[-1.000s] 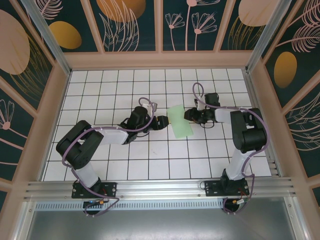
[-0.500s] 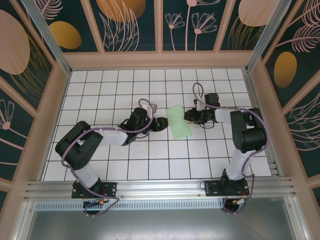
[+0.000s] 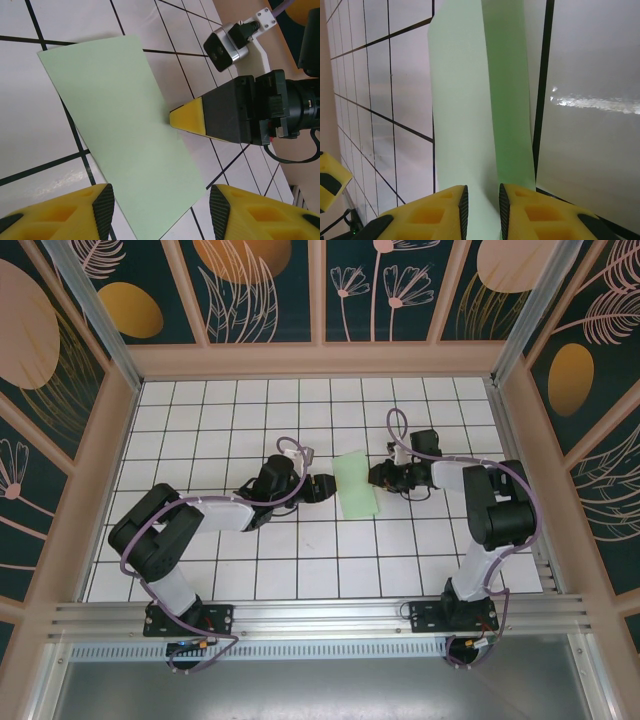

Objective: Fold a paper plane with a square sheet of paper (fold left side to right side)
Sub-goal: Fold the triangle a second time at the center of the table.

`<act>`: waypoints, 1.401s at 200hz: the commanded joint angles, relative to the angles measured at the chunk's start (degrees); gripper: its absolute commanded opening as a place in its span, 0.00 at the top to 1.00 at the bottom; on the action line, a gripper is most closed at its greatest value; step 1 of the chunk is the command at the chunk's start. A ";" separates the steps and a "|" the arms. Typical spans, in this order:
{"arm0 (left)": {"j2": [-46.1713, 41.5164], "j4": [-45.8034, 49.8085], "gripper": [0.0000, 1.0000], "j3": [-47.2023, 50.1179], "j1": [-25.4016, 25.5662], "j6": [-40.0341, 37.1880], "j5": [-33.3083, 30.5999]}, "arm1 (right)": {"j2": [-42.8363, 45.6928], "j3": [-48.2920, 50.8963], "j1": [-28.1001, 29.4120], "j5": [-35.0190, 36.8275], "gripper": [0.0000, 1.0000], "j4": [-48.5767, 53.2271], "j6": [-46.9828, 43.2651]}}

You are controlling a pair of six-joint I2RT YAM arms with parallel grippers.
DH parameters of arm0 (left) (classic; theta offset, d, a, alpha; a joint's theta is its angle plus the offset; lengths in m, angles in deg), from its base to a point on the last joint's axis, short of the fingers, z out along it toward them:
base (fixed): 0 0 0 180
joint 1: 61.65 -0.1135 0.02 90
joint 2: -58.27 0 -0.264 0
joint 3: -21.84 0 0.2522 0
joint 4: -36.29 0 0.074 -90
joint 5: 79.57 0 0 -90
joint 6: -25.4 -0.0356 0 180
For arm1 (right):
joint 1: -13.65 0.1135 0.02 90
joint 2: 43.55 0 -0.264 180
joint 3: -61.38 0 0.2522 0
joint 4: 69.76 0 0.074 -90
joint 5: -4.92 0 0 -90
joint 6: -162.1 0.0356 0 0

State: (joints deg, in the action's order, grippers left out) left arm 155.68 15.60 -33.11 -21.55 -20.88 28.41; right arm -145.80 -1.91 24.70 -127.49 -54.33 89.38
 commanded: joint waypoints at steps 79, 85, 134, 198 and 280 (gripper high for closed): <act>-5.30 2.42 0.44 1.70 1.18 -8.11 -1.85 | -0.10 -1.04 0.91 -3.09 0.90 4.05 2.36; -5.83 2.78 0.44 1.92 1.22 -8.70 -2.19 | 0.00 -0.98 0.94 -3.36 0.92 4.08 2.71; -11.77 11.03 0.42 1.70 5.10 -17.52 -7.26 | 2.73 1.00 1.95 -7.00 1.00 1.81 8.81; -5.91 18.96 0.36 -4.59 13.80 -21.77 -14.29 | 3.92 0.81 2.75 -5.49 1.00 4.72 11.64; 6.45 25.88 0.26 -16.79 19.58 -22.58 -22.16 | 3.14 0.34 3.01 -4.70 1.00 5.54 11.73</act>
State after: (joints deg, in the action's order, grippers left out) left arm 159.59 37.58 -46.22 -3.13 -42.19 9.83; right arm -143.31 -1.19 27.17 -132.08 -49.89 100.22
